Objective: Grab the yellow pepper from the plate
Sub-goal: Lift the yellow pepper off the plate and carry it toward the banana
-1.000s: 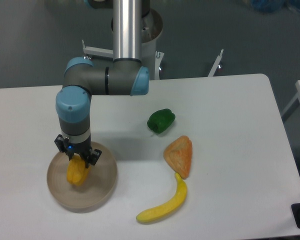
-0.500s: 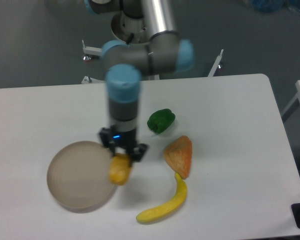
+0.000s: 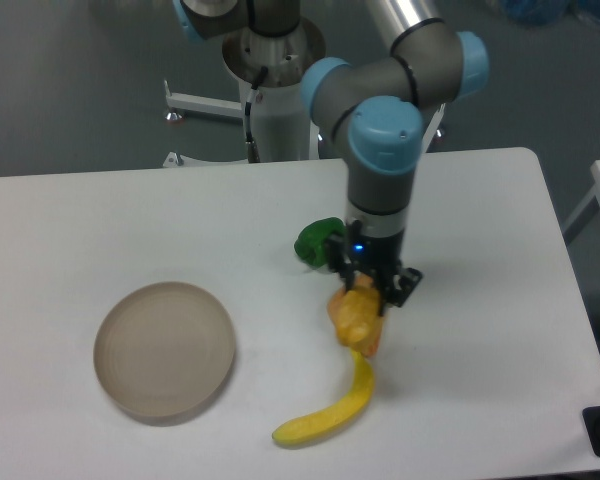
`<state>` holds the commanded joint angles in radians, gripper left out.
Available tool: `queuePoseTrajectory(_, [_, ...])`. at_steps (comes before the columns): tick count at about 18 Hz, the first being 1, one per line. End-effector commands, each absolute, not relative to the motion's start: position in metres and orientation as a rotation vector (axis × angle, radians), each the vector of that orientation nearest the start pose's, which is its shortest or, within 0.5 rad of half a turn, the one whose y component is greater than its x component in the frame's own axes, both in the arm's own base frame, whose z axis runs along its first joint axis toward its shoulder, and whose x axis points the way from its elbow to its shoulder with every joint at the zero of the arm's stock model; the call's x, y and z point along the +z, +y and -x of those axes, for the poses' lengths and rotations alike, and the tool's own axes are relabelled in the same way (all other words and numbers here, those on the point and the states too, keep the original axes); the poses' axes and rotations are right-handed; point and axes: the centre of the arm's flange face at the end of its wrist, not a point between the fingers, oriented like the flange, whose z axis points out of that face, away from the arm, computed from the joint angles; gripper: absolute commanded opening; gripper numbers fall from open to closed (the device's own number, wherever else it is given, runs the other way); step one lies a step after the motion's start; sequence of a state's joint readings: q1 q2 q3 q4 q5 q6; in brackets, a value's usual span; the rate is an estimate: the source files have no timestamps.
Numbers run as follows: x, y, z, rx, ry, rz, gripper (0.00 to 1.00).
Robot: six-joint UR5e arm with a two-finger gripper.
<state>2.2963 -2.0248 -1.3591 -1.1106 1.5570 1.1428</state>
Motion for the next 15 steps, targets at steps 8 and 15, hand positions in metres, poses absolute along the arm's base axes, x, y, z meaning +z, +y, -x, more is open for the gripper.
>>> queuePoseTrajectory(8, [0.368,0.611,0.362,0.259,0.616,2.923,0.43])
queuePoseTrajectory(15, [0.369,0.613,0.363,0.264,0.618,2.92,0.43])
